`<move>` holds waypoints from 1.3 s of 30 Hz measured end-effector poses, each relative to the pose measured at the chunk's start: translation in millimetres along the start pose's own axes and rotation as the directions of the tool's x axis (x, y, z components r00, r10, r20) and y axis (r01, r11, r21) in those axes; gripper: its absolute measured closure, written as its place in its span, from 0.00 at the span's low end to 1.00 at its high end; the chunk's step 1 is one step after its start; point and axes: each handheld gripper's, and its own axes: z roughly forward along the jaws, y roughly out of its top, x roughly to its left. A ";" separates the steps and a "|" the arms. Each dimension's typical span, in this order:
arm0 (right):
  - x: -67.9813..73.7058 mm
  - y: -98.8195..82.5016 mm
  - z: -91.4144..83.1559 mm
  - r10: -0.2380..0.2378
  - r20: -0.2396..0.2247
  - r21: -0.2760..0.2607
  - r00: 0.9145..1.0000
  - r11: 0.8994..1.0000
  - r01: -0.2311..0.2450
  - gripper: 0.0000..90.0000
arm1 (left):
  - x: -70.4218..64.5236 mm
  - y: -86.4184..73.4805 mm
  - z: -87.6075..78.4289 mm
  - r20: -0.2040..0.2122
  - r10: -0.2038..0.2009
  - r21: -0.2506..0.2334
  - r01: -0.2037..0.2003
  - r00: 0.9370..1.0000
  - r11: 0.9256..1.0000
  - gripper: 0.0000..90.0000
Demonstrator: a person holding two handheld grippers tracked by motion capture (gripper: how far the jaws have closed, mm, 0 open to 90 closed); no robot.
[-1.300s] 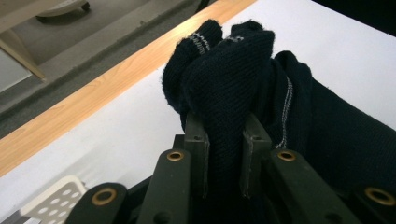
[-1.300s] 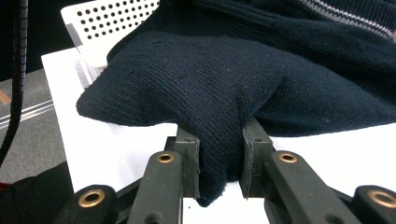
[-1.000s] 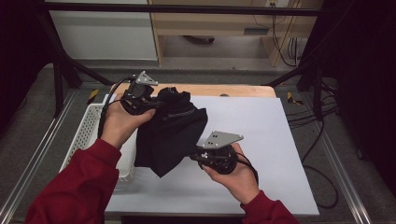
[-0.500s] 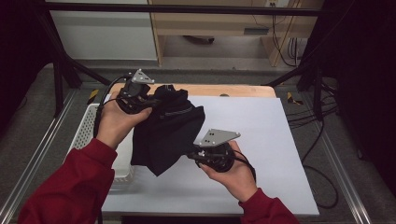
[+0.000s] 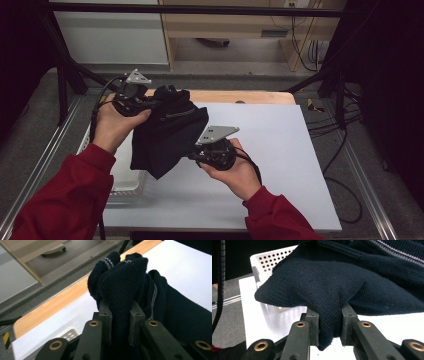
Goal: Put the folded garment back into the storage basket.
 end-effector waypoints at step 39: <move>41.2 53.0 116.2 -0.023 -0.058 -0.022 0.998 1.000 0.022 0.82 | 95.0 -59.4 -45.5 -0.146 -0.106 0.026 0.111 0.984 0.993 0.85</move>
